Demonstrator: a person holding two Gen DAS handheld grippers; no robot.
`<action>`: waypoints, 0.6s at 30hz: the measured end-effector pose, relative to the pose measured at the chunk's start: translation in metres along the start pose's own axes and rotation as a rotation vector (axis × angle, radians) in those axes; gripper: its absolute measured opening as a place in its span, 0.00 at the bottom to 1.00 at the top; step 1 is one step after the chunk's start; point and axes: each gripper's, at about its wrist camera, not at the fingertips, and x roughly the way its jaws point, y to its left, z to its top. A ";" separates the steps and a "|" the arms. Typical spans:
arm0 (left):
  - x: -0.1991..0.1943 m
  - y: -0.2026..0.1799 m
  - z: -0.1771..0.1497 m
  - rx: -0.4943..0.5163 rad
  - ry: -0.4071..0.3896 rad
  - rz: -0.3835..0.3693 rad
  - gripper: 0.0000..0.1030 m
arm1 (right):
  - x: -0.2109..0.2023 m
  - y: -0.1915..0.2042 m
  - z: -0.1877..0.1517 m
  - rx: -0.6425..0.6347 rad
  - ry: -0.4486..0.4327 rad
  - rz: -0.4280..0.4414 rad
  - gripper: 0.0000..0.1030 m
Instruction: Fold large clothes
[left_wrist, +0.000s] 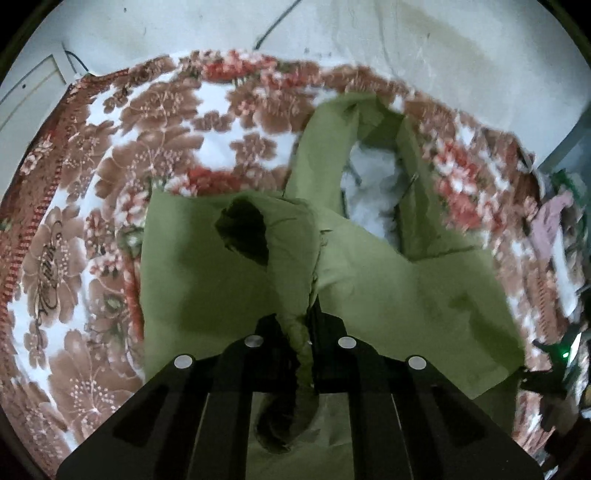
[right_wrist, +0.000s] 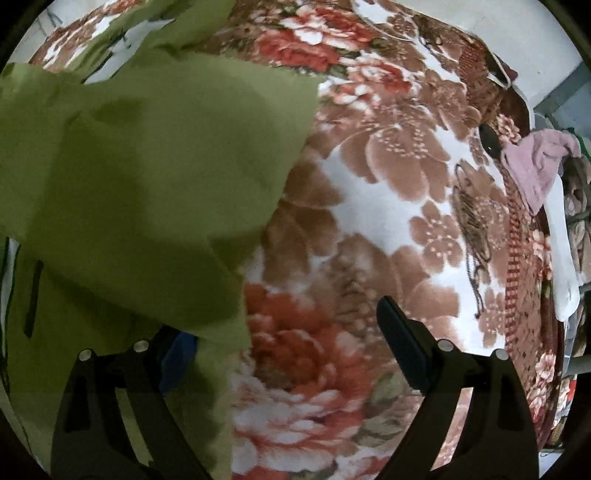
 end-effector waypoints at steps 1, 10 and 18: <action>-0.005 0.000 0.001 -0.004 -0.013 -0.006 0.07 | 0.000 -0.009 0.000 0.033 0.005 0.018 0.87; 0.074 0.007 -0.018 0.014 0.126 -0.032 0.08 | 0.032 -0.032 -0.017 0.098 0.019 0.016 0.89; 0.137 0.020 -0.060 0.065 0.203 0.063 0.23 | 0.042 -0.032 -0.027 0.134 0.003 0.001 0.93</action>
